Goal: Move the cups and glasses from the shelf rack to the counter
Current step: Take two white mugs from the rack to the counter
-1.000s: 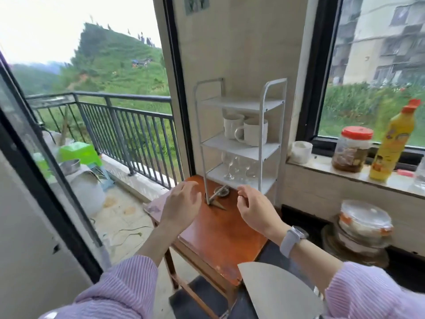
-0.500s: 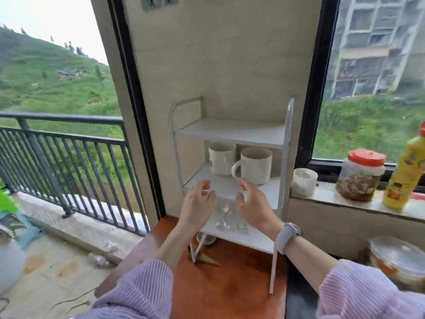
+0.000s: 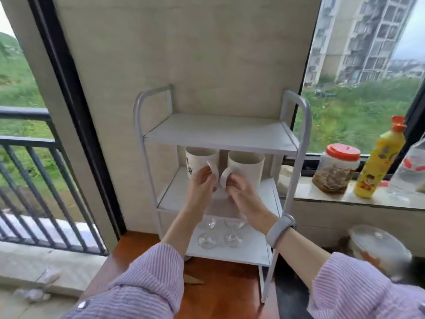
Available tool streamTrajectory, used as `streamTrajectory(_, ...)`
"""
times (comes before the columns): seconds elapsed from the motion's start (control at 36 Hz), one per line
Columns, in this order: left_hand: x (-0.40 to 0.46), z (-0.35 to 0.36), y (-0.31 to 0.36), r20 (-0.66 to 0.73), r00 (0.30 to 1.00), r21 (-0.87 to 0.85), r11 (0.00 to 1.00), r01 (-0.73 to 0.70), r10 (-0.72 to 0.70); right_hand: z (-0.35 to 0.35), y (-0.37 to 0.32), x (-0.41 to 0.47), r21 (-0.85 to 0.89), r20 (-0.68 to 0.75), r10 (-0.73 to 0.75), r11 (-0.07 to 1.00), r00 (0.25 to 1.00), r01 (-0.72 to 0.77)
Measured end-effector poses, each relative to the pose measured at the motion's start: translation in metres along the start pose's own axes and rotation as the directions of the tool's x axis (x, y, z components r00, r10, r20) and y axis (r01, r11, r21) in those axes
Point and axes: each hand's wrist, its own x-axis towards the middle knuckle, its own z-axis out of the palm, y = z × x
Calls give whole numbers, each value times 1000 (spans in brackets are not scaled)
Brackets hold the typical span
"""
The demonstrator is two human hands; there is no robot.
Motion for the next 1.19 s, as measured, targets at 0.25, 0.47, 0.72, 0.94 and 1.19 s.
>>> streamTrajectory(0.25,3,-10,-7,-72,997,-34,999,38,-40,-9,2,-12,160,-60,118,981,991,-107)
streamTrajectory(0.47,-10,-35,-9,-40,999,148,989,2,4,-19,6,-25,228,-185,155,967,970,-111)
streamTrajectory(0.72,-24,-31,-4,-70,996,238,970,-39,57,-25,5,-40,203,-293,196,969,936,-139)
streamTrajectory(0.94,-49,-32,-15,-149,976,237,964,-119,157,-25,11,-70,154,-331,117,986,936,-69)
streamTrajectory(1.19,-126,-34,-24,-178,952,261,945,-199,250,-26,27,-149,64,-381,-52,995,923,82)
